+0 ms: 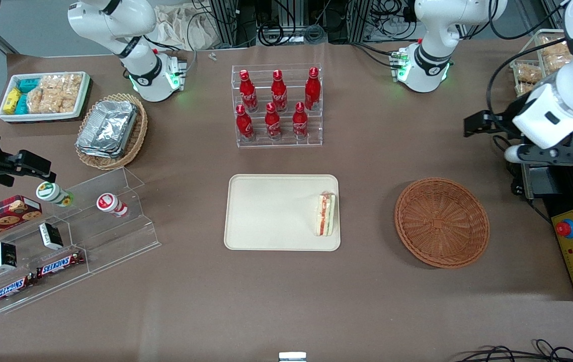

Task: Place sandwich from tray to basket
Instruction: 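Move the left gripper over the wrapped sandwich on the cream tray and lower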

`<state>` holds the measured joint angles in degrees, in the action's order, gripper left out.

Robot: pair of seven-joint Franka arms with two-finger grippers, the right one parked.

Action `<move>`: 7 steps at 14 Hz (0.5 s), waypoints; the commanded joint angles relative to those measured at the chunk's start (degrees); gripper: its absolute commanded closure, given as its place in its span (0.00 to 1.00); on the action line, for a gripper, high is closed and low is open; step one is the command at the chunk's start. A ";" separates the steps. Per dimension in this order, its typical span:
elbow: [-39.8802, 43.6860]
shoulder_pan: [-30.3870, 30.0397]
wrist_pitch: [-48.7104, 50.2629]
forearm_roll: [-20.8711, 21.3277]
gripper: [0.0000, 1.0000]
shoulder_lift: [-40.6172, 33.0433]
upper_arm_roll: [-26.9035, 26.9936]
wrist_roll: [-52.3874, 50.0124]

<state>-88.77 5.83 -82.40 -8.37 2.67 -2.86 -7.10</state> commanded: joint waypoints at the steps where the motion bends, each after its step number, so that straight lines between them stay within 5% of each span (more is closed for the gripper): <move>1: 0.80 2.60 -0.82 0.27 0.00 2.86 -4.33 -7.55; 7: 0.44 13.84 -10.49 5.72 0.00 12.95 -9.80 -23.66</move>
<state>-89.38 16.41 -91.61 -5.38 11.67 -13.07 -28.34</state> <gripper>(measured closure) 0.000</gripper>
